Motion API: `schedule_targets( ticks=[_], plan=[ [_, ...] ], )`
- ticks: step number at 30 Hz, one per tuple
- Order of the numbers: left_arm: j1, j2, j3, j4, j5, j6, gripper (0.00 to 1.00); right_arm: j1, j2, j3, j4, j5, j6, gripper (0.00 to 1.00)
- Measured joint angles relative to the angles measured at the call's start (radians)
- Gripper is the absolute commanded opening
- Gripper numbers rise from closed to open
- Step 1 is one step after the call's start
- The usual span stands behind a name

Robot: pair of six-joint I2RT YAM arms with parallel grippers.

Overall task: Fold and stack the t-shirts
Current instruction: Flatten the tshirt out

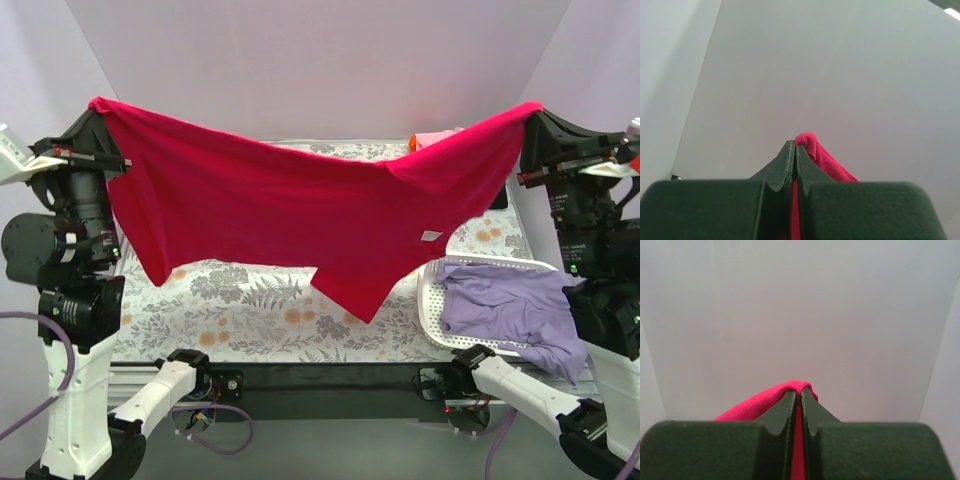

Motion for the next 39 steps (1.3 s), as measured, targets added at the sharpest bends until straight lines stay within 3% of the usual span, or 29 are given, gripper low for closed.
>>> schedule_targets(
  ticks=[5,15,20,27,32,39],
  plan=[
    [0.000,-0.049,-0.054,-0.016,0.060,-0.040,0.00,0.000,-0.044,-0.041,-0.003,-0.040,0.035,0.01],
    [0.000,-0.063,-0.328,-0.169,0.191,-0.125,0.00,0.000,-0.097,-0.306,-0.124,-0.151,0.148,0.01],
    [0.000,-0.099,-0.502,-0.172,0.213,-0.160,0.00,0.000,-0.144,-0.385,-0.124,-0.166,0.184,0.01],
    [0.008,0.127,-0.657,-0.121,0.216,-0.205,0.00,0.000,-0.138,-0.553,-0.076,-0.053,0.198,0.01],
    [0.087,0.261,-0.725,-0.084,0.175,-0.232,0.21,0.000,-0.108,-0.682,-0.064,0.043,0.199,0.01],
    [0.159,0.376,-0.731,-0.046,0.038,-0.276,0.28,0.000,-0.063,-0.739,-0.014,0.109,0.205,0.01]
  ],
)
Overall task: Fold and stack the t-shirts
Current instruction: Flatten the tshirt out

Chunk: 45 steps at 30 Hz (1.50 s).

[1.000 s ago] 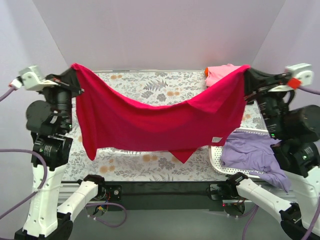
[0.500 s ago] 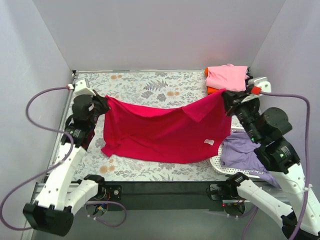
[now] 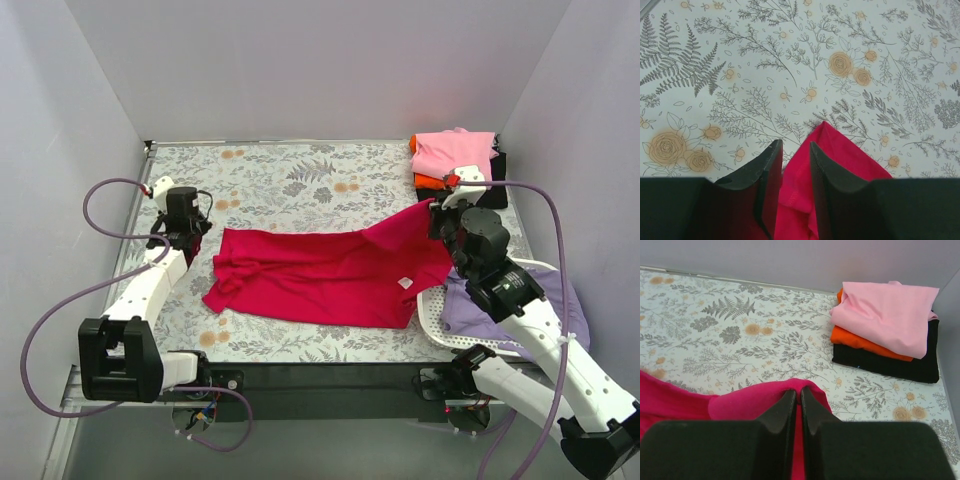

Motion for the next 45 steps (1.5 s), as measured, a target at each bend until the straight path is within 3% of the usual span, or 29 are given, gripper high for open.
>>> schedule_targets(
  ticks=[8,15,19,45],
  plan=[
    [-0.002,0.035,-0.017,0.113,0.072,-0.053,0.30,0.000,0.036,-0.023,0.056,0.031,-0.004,0.01],
    [-0.052,0.334,0.088,0.202,0.124,-0.058,0.28,0.000,0.071,-0.032,0.095,0.031,-0.012,0.01],
    [-0.056,0.425,0.122,0.202,0.129,-0.058,0.27,-0.005,0.076,-0.040,0.106,0.031,-0.016,0.01],
    [-0.055,0.490,0.148,0.158,0.060,-0.076,0.27,-0.033,0.101,-0.065,0.155,0.013,-0.016,0.01]
  ],
)
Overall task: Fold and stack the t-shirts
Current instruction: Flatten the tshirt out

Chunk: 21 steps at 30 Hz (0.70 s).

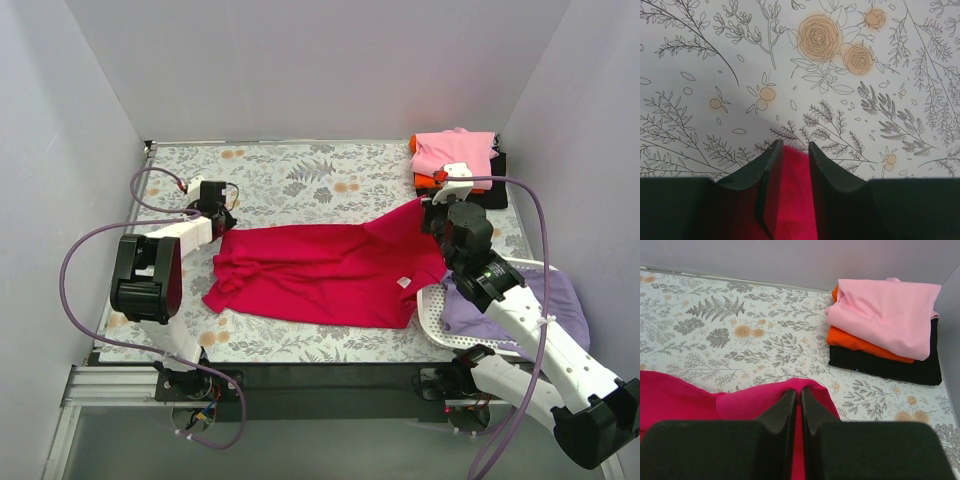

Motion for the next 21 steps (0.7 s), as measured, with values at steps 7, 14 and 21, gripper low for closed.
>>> schedule_targets(
  ticks=[7,14,21],
  plan=[
    [0.000,0.010,-0.005,-0.006,0.004,0.000,0.27,0.000,0.000,0.000,0.002,-0.010,0.000,0.01],
    [0.000,0.051,-0.007,0.002,0.005,0.002,0.09,-0.001,0.000,-0.006,0.005,-0.012,0.000,0.01],
    [0.000,0.043,-0.007,-0.006,0.003,0.011,0.00,-0.006,0.000,-0.013,0.006,-0.011,0.000,0.01]
  ],
)
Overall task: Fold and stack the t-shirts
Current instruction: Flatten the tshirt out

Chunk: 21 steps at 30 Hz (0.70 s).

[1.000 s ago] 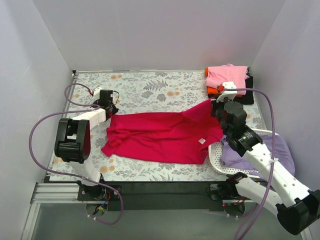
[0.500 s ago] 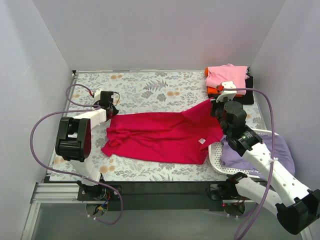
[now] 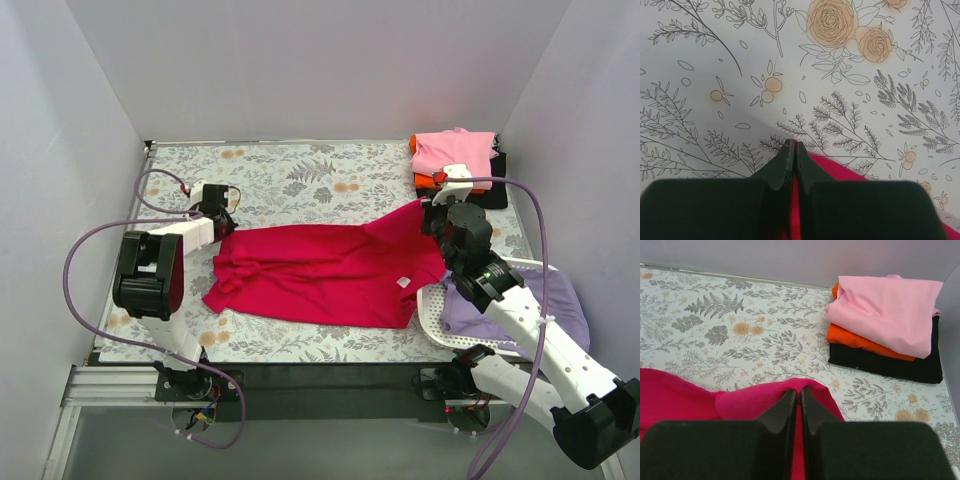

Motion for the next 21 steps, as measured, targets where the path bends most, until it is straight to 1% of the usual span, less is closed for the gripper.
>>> schedule_targets(
  ticks=[3,6,12,15,21],
  plan=[
    [0.000,-0.026,0.000,-0.019,-0.006,0.005,0.00,-0.002,0.000,0.001,0.000,0.004,-0.002,0.01],
    [0.000,-0.100,0.000,-0.047,-0.016,0.014,0.00,-0.002,-0.006,0.006,-0.002,0.014,-0.008,0.01],
    [0.000,-0.378,0.013,-0.076,-0.060,0.041,0.00,-0.009,-0.017,0.113,-0.009,0.026,-0.056,0.01],
    [0.000,-0.517,0.066,-0.093,-0.087,0.067,0.00,-0.010,-0.025,0.195,-0.007,0.016,-0.080,0.01],
    [0.003,-0.692,0.213,-0.117,-0.105,0.128,0.00,-0.011,-0.054,0.357,-0.025,-0.053,-0.117,0.01]
  ],
)
